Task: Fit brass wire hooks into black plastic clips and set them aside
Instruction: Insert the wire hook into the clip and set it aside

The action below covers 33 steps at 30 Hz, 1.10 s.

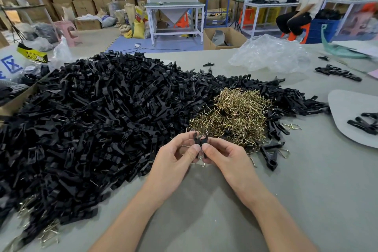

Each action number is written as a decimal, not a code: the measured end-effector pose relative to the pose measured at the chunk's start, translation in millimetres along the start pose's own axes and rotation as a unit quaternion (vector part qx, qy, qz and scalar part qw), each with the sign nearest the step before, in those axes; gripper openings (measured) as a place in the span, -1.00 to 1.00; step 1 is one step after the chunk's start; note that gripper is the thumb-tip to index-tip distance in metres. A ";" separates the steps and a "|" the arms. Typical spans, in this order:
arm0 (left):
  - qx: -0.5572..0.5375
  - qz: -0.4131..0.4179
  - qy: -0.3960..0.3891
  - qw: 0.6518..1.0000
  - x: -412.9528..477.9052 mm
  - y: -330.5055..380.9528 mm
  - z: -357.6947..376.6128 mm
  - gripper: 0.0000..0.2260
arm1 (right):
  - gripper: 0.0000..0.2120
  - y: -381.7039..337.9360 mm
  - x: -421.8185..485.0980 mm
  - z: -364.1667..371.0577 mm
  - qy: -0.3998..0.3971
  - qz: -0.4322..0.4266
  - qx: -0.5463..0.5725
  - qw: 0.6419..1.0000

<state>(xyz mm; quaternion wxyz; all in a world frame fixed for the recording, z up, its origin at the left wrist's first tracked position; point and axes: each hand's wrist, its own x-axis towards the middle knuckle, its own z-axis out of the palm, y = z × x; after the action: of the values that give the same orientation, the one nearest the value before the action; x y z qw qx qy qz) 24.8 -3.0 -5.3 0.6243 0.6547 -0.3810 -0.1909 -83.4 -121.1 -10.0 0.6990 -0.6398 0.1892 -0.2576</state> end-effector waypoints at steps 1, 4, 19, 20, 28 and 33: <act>0.005 0.000 0.000 1.000 0.1 -0.5 -0.1 -0.75 | -0.82 0.0 -0.1 -0.3 -0.001 -0.001 -0.003 1.000; 0.019 -0.008 0.011 1.000 0.9 -1.7 -0.3 -0.73 | -0.81 -0.9 -0.2 -1.3 -0.007 -0.002 -0.012 1.000; 0.136 0.075 0.057 0.986 -8.4 -2.8 9.2 -0.80 | -0.77 -0.5 -3.5 0.6 -0.006 -0.055 -0.091 0.994; 0.144 0.086 0.048 0.985 -9.2 -3.1 9.3 -0.79 | -0.77 -0.9 -3.8 0.3 -0.007 -0.058 -0.087 0.994; 0.292 0.165 -0.031 0.942 -7.1 -2.2 2.8 -0.60 | -0.77 2.0 -3.5 -2.5 0.007 -0.008 -0.084 0.996; 0.304 0.176 -0.054 0.935 -5.2 -6.0 -4.8 -0.62 | -0.58 1.1 -6.0 -1.8 0.045 -0.052 -0.088 0.994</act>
<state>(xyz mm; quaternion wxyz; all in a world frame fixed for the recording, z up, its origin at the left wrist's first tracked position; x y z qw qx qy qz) 26.5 3.6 -11.6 0.3976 0.7245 -0.5629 0.0114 -89.1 -118.9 -11.7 0.6162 -0.6956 0.2087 -0.3046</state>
